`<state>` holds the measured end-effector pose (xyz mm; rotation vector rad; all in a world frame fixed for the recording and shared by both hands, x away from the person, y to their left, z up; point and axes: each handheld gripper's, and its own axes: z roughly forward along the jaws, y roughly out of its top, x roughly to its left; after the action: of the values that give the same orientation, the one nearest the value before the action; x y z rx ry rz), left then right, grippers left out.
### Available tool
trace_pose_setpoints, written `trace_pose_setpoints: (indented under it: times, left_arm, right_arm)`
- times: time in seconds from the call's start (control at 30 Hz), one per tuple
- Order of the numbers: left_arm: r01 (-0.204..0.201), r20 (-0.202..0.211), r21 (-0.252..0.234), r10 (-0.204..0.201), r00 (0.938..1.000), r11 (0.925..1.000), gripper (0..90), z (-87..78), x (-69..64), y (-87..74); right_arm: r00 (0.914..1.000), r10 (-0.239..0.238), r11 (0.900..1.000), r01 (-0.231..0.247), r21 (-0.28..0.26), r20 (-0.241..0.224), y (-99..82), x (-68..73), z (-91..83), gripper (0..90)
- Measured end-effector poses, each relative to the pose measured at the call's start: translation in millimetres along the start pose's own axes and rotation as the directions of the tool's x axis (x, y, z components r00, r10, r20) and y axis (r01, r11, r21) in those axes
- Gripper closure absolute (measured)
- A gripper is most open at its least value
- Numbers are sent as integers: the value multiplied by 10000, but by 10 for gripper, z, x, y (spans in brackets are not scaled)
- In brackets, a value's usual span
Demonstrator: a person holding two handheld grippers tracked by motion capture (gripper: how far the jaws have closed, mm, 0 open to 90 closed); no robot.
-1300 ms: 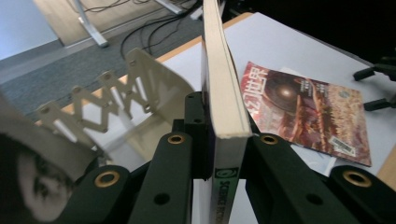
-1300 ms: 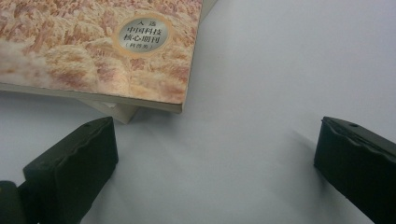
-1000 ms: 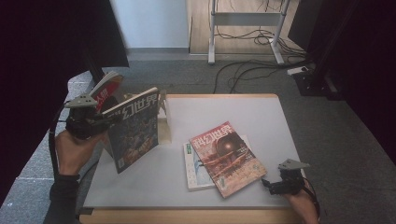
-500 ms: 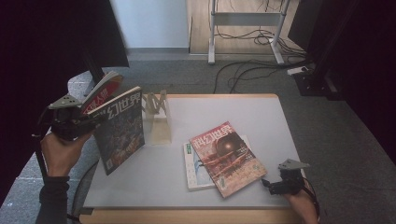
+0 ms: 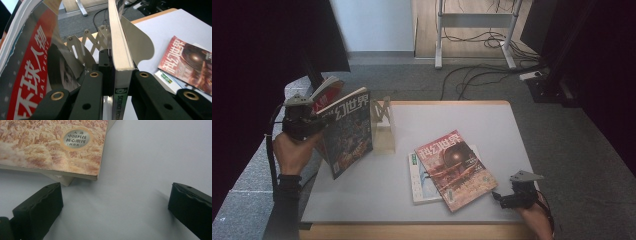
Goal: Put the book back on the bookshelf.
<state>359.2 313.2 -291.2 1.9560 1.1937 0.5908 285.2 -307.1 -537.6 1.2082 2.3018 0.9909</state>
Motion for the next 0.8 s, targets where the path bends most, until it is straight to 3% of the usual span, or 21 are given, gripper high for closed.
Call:
trace_pose_setpoints:
  times: [0.17, 0.43, 0.8]
  left_arm:
    - [118, -32, 71, -118, 9999, 9999, 827, 14, 34, 9]
    - [321, -114, -34, -322, 9994, 9995, 827, -119, 99, -24]
    - [393, -232, -65, -394, 9990, 9992, 827, -167, 105, 21]
  right_arm:
    - [10000, 11, 10000, -11, -4, 6, 0, 0, 0, 0]
    - [10000, 2, 10000, -2, 4, 1, 0, 0, 0, 0]
    - [10000, 7, 10000, -7, 5, 0, 0, -1, 1, 0]
